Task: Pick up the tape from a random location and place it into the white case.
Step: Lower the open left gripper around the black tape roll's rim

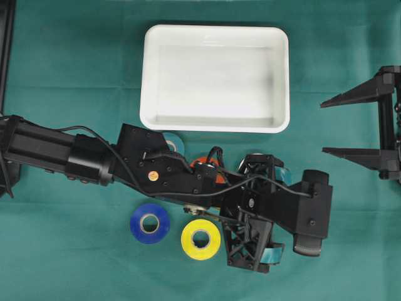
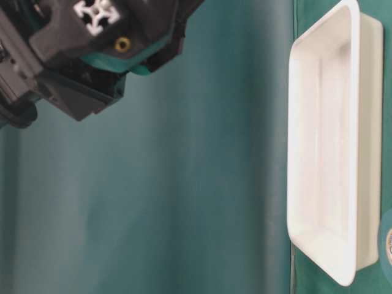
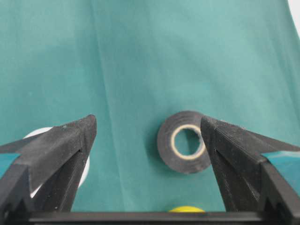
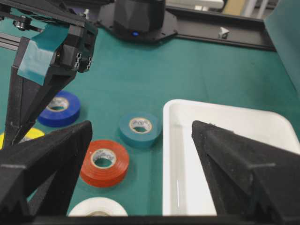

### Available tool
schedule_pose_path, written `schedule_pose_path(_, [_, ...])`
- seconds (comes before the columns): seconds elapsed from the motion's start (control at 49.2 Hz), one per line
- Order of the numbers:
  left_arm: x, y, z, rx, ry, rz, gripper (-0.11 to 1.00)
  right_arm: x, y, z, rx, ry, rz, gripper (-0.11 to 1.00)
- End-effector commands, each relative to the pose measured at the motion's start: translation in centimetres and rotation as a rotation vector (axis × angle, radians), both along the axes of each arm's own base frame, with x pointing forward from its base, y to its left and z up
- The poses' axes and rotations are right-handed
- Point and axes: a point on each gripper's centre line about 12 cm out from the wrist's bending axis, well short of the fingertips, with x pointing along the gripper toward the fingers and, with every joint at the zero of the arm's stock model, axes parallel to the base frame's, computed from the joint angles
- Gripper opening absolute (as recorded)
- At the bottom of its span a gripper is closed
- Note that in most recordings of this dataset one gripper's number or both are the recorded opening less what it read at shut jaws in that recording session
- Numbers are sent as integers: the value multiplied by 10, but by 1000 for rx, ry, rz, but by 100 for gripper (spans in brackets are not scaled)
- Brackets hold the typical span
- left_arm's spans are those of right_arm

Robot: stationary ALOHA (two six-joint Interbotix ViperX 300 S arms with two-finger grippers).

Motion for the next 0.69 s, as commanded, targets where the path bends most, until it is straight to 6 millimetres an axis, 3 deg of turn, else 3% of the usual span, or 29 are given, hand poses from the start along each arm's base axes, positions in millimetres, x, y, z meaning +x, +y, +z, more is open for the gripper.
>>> schedule_pose_path(0.0, [0, -2, 13, -7, -42, -2, 99, 3, 0, 9, -3, -20, -1, 91])
schedule_pose_path(0.224, [2, -8, 0, -9, -48, -12, 99, 4, 0, 8, -6, -18, -1, 91])
schedule_pose_path(0.671, [4, -17, -52, -27, 22, 8, 99, 7, -1, 3, -6, 6, -2, 91])
